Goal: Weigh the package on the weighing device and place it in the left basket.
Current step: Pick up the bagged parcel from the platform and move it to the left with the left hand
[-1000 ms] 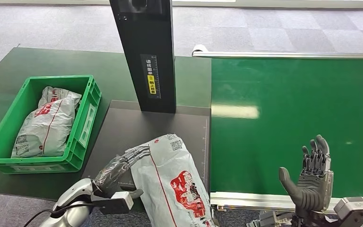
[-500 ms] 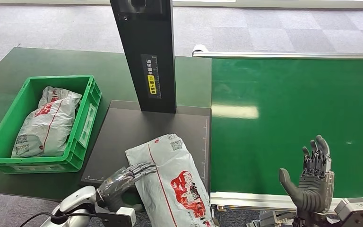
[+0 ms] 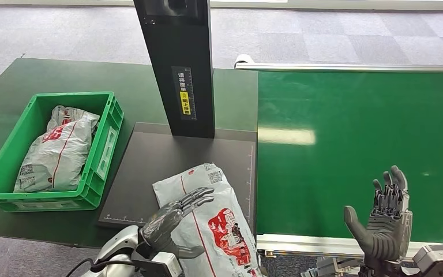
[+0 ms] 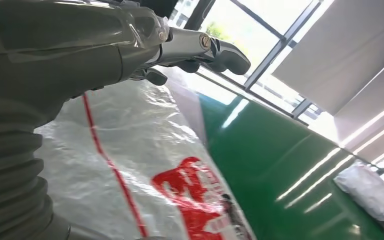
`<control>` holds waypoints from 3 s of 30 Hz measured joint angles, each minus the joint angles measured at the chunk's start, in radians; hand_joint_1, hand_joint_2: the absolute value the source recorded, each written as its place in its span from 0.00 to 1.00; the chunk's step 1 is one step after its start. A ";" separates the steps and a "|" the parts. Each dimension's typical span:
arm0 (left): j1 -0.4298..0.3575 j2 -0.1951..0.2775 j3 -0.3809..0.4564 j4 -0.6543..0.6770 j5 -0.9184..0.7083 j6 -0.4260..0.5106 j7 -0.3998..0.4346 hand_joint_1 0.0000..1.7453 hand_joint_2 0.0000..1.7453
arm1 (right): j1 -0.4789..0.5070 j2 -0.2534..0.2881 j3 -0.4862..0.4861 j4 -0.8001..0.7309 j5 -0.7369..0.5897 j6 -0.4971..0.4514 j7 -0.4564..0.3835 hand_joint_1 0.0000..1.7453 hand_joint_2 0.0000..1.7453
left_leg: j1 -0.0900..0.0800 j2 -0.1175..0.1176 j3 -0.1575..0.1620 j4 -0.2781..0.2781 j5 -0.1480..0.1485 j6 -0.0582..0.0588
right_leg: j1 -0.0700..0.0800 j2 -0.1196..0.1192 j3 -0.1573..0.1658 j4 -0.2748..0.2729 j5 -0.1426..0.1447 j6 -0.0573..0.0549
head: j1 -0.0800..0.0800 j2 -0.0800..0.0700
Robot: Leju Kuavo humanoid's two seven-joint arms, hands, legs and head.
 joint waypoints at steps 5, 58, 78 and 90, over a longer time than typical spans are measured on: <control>-0.002 -0.051 -0.043 0.018 0.016 -0.008 -0.006 0.00 1.00 | 0.002 -0.002 0.000 -0.002 -0.021 -0.014 -0.005 0.00 1.00 | 0.000 0.000 0.000 0.000 0.000 0.000 | 0.000 0.000 0.000 0.000 0.000 0.000 | 0.000 0.000; -0.089 -0.053 -0.192 0.214 -0.740 0.314 0.352 0.00 1.00 | -0.006 -0.028 0.043 0.014 -0.037 -0.011 -0.001 0.00 1.00 | -0.001 -0.001 0.002 0.000 0.001 0.002 | -0.001 -0.002 0.004 0.000 0.001 0.001 | 0.000 0.000; -0.117 -0.085 -0.201 0.310 -0.740 0.320 0.337 1.00 1.00 | -0.022 -0.018 0.040 0.014 -0.027 -0.002 0.001 0.00 1.00 | -0.008 -0.002 0.002 -0.001 0.009 0.010 | -0.009 -0.003 0.005 -0.001 0.009 0.009 | 0.000 0.000; -0.112 -0.092 -0.124 0.271 -0.449 0.205 0.189 1.00 1.00 | -0.021 -0.010 0.026 0.014 -0.025 -0.001 -0.002 0.00 1.00 | -0.008 -0.001 -0.003 0.000 0.010 0.010 | -0.008 -0.002 -0.002 0.000 0.010 0.008 | 0.000 0.000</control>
